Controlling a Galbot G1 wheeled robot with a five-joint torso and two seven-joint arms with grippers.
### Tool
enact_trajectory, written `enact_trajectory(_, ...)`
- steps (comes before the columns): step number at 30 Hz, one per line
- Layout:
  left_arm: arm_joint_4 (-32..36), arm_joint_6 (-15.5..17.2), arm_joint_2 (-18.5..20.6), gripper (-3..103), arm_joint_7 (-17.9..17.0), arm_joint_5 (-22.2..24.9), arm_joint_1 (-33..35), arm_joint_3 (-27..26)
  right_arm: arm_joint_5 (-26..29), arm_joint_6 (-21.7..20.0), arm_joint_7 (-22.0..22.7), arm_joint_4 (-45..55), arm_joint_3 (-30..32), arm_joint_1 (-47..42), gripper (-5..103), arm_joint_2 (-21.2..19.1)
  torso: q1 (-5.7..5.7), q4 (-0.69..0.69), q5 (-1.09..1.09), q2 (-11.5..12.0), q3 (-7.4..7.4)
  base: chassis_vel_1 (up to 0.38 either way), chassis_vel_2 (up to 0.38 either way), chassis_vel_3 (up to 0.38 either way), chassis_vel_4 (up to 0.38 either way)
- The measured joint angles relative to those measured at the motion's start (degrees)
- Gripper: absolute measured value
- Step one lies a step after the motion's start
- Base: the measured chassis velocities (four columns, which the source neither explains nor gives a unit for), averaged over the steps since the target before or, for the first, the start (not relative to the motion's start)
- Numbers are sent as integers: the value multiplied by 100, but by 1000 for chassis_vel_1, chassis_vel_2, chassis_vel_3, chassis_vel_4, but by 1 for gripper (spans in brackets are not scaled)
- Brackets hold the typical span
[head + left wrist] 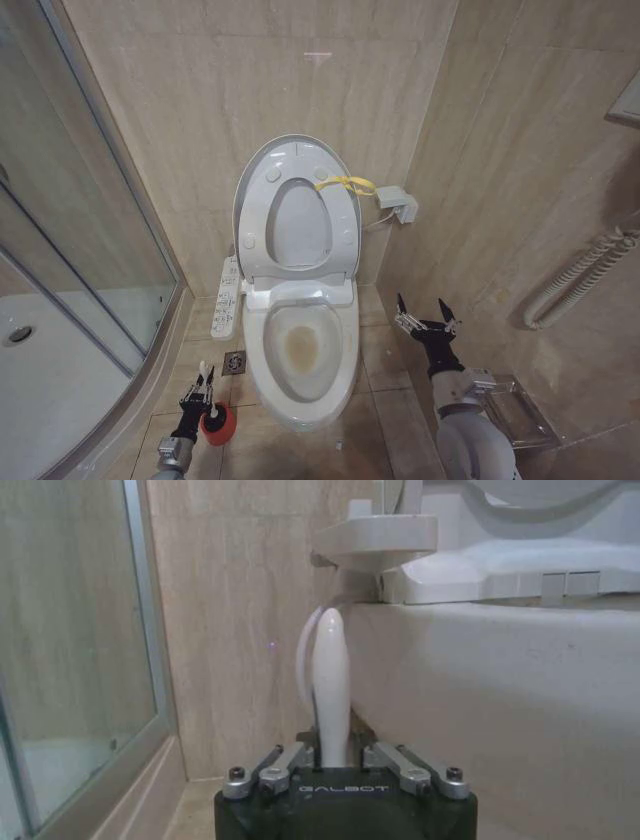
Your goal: Open the toilet lid, clean the toilet bowl with a toilet brush, close the toilet lid, and flush.
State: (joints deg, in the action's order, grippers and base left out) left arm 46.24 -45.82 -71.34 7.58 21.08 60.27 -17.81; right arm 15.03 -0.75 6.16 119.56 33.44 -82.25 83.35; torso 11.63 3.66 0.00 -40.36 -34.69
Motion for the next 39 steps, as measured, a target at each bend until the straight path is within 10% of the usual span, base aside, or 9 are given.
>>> enact_trajectory(4, 250, 43, -1, 14, -100, -27, 212, -29, 0, 0, 0, 0, 0, 0, 100, 0, 0, 1, 0, 0, 0, 0, 0, 0, 0)
enact_trajectory(5, 329, 51, -2, 39, -121, -38, 290, -47, 0, 0, 0, 0, 0, 0, 100, 0, 0, 1, 0, 0, 0, 0, 0, 0, 0)
enact_trajectory(10, 676, 75, -4, 39, -221, -136, 632, -167, 0, 0, 0, 0, 0, 0, 100, 0, -1, 1, 0, 0, 0, 0, 0, 0, 0)
enact_trajectory(11, 754, 77, -4, 66, -236, -157, 700, -197, 0, 0, 0, 0, 0, 0, 100, 0, -1, 0, 1, 0, 0, 0, 0, 0, 0)
enact_trajectory(18, 1611, 65, -10, 66, -402, -481, 1344, -553, 0, 0, 0, 0, 0, 0, 100, 0, -1, 0, 0, -1, 0, 0, 0, 0, 0)
enact_trajectory(19, 1753, 31, -11, 93, -407, -563, 1449, -650, 0, 0, 0, 0, 0, 0, 100, 0, -1, 0, 1, -1, 0, 0, 0, 0, 0)
enact_trajectory(33, 4197, 216, 1, 100, -553, -740, 2687, -1455, 0, 0, 0, 0, 0, 0, 100, 0, -1, 1, 1, -1, 0, 0, 0, 0, 0)
enact_trajectory(39, 6091, 826, 14, 100, -801, -708, 3549, -1862, 0, 0, -1, 0, 0, 0, 100, 0, -1, 1, 0, -1, 0, 0, 0, 0, 0)
